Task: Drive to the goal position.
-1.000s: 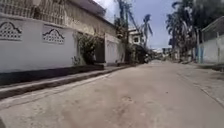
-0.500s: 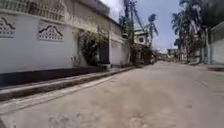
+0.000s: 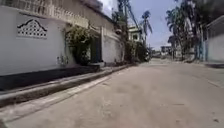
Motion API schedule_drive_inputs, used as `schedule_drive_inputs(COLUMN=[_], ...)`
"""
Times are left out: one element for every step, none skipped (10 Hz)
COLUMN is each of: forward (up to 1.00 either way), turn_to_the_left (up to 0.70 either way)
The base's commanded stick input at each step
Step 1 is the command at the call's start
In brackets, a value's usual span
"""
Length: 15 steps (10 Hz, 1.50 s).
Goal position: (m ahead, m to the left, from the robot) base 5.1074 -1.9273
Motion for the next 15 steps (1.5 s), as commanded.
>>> schedule_drive_inputs(forward=[1.00,1.00,1.00,1.00,1.00,1.00,1.00,1.00,1.00,1.00,1.00,1.00,1.00,1.00,1.00], turn_to_the_left=[-0.02,-0.02,-0.02,-0.02,-0.07,-0.12,-0.17,-0.22,-0.27,-0.31,-0.36,-0.40,-0.40,-0.38,-0.26])
